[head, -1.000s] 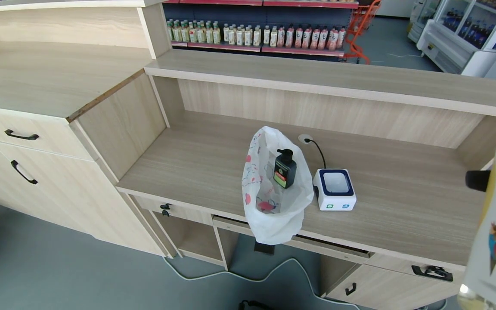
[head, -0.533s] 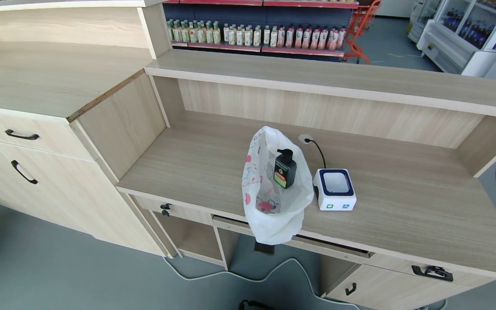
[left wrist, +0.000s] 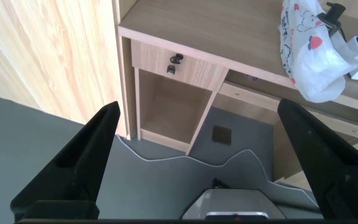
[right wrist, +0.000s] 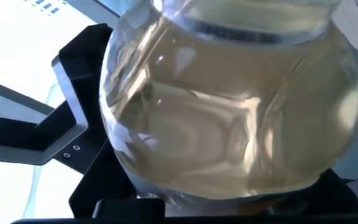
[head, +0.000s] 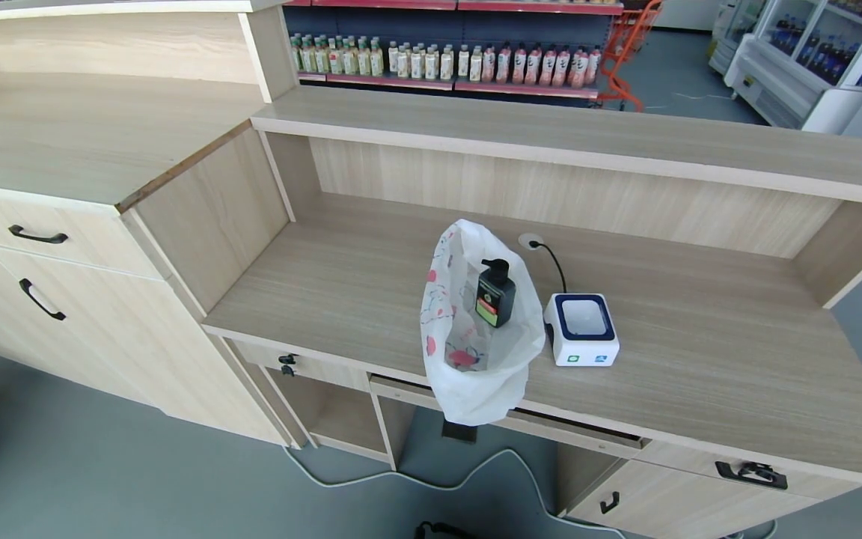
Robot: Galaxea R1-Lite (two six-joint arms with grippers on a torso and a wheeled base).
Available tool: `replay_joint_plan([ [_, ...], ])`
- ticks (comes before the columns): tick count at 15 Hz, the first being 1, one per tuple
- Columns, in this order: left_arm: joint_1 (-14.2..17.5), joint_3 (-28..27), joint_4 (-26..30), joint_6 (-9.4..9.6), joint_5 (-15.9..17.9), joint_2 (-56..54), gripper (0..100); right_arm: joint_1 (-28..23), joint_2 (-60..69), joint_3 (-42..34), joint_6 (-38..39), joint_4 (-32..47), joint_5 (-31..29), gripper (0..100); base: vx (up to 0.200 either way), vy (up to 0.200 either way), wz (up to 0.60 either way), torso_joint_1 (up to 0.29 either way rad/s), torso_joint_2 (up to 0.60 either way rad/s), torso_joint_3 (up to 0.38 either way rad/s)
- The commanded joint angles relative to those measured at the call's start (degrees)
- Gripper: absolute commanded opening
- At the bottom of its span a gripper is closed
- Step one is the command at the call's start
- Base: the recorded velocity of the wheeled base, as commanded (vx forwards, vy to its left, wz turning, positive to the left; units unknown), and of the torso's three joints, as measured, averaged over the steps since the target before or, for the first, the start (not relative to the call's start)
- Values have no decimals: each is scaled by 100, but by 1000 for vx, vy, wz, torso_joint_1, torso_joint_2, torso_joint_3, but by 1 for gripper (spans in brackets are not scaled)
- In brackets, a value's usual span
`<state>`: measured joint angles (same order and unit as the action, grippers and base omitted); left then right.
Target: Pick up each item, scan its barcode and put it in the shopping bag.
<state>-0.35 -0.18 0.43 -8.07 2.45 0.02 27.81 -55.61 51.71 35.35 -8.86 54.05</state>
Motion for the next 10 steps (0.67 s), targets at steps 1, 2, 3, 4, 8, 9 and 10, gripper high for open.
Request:
replay_joint_plan([
  [1,0,1,1,-2,1,-2,100,-381,-2,-65,-459,7,0,0,0,0,0,0,0,0],
  [2,0,1,1,-2,1,-2,100,-715,-46,-144,-1030,34,-9,0,0,0,0,0,0,0],
  [3,0,1,1,-2,1,-2,100,-1093,-187,-223,-1716,34,-9,0,0,0,0,0,0,0],
  [4,0,1,1,-2,1,-2,100,-1497,-398,-293,-2577,34,-123,0,0,0,0,0,0,0],
  [8,0,1,1,-2,1,-2,100,-2139,-1663,-539,-5513,-749,-1248,0,0,0,0,0,0,0],
  [9,0,1,-8,-2,-8,-2,100,-2174,-2085,-575,-5829,-1434,-1292,0,0,0,0,0,0,0],
  [10,0,1,-8,-2,1,-2,100,-2192,-2595,-557,-6154,-2199,-1310,0,0,0,0,0,0,0],
])
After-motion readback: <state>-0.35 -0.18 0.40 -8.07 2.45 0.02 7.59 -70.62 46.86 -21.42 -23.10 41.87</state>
